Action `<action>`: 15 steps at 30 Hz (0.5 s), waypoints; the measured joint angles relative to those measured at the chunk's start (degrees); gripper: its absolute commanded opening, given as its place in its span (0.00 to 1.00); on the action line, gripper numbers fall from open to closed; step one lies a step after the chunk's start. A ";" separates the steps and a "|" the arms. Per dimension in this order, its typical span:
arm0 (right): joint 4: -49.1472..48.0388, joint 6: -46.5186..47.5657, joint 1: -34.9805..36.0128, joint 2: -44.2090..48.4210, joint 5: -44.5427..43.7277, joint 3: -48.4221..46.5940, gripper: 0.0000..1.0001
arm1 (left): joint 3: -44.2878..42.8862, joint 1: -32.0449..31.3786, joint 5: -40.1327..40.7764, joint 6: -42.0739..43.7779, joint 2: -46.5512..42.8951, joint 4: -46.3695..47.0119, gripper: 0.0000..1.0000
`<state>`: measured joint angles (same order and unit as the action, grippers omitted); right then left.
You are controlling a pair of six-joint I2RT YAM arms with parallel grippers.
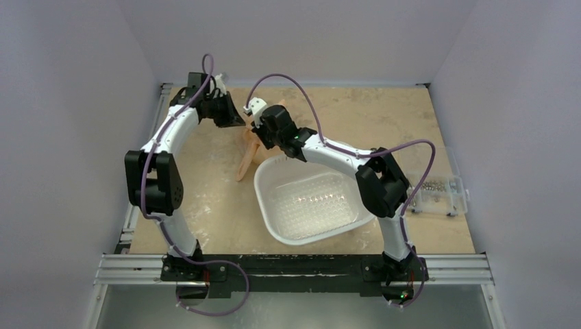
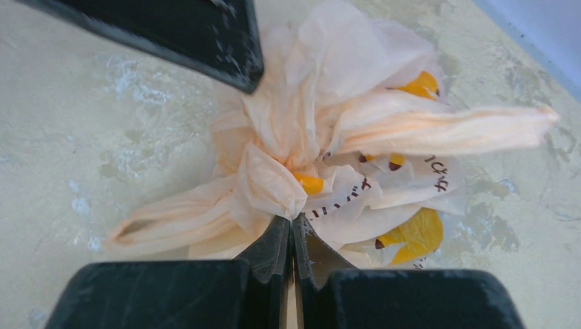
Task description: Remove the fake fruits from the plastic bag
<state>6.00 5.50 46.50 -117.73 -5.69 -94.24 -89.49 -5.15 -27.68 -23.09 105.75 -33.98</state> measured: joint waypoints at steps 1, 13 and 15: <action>-0.94 -0.15 0.02 0.13 -0.74 0.26 0.00 | 0.04 0.72 0.02 -0.44 -0.85 0.02 0.00; -16.46 -3.69 -0.02 7.26 -11.43 13.55 0.00 | 1.27 12.41 1.55 -5.42 -7.61 1.36 0.00; -17.27 -5.31 -0.48 7.34 -11.82 14.08 0.00 | 1.22 12.85 2.95 -5.88 -7.58 0.61 0.00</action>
<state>-11.27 0.19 46.02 -110.39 -17.52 -80.16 -88.27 7.70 -24.73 -28.97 98.17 -33.36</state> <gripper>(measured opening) 0.004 0.003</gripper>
